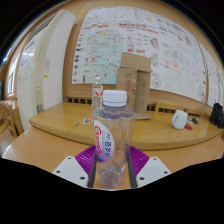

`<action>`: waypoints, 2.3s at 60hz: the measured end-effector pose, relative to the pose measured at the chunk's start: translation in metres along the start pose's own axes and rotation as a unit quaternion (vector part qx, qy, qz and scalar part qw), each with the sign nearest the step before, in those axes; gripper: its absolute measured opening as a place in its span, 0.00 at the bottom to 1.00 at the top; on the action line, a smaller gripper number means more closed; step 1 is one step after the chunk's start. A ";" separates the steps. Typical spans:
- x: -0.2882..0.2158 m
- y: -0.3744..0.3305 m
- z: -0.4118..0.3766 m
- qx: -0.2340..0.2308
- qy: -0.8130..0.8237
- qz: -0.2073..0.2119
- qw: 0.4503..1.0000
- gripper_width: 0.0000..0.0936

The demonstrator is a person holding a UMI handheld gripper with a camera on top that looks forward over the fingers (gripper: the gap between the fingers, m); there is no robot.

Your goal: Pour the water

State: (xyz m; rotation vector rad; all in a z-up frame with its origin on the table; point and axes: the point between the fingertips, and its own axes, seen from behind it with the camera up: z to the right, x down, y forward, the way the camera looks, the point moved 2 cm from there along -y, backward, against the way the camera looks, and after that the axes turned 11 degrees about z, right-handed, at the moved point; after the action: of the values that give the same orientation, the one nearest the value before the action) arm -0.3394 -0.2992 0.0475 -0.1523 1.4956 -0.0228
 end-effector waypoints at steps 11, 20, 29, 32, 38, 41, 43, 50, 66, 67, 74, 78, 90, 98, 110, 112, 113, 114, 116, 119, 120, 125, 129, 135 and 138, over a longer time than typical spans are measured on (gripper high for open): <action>-0.007 0.003 -0.002 -0.016 -0.004 0.014 1.000 0.34; -0.034 0.000 -0.010 -0.059 0.014 0.025 0.998 0.34; -0.112 0.005 -0.011 -0.116 0.092 0.068 0.987 0.34; -0.147 0.010 -0.011 -0.134 0.140 0.081 0.978 0.34; -0.213 0.027 0.015 -0.178 0.266 0.109 0.941 0.34; -0.251 0.034 0.026 -0.196 0.335 0.117 0.914 0.34; -0.268 0.043 0.043 -0.217 0.380 0.124 0.891 0.34; -0.321 0.064 0.096 -0.271 0.540 0.135 0.785 0.34; -0.298 0.149 0.249 -0.231 0.804 0.137 0.531 0.34; -0.293 0.153 0.255 -0.228 0.815 0.134 0.515 0.34; -0.251 0.181 0.290 -0.185 0.878 0.124 0.424 0.34; -0.228 0.194 0.305 -0.164 0.902 0.123 0.379 0.33; -0.194 0.211 0.314 -0.143 0.917 0.103 0.358 0.33; -0.198 0.211 0.310 -0.150 0.906 0.089 0.385 0.33; -0.251 0.202 0.315 -0.182 0.782 0.103 0.588 0.33; -0.263 0.200 0.319 -0.184 0.736 0.115 0.641 0.33; -0.270 0.199 0.322 -0.185 0.711 0.122 0.667 0.33; -0.275 0.194 0.328 -0.185 0.687 0.131 0.691 0.33; -0.288 0.193 0.332 -0.181 0.633 0.150 0.737 0.34; -0.308 0.190 0.350 -0.168 0.550 0.182 0.798 0.33; -0.314 0.186 0.360 -0.162 0.523 0.193 0.814 0.33; -0.335 0.181 0.397 -0.113 0.385 0.238 0.885 0.34; -0.341 0.180 0.428 -0.070 0.275 0.254 0.925 0.34; -0.319 0.183 0.472 -0.013 0.144 0.238 0.961 0.33; -0.295 0.188 0.490 0.009 0.094 0.214 0.972 0.33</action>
State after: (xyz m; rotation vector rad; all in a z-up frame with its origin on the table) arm 0.1099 -0.0379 0.3516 0.1953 1.6914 0.3025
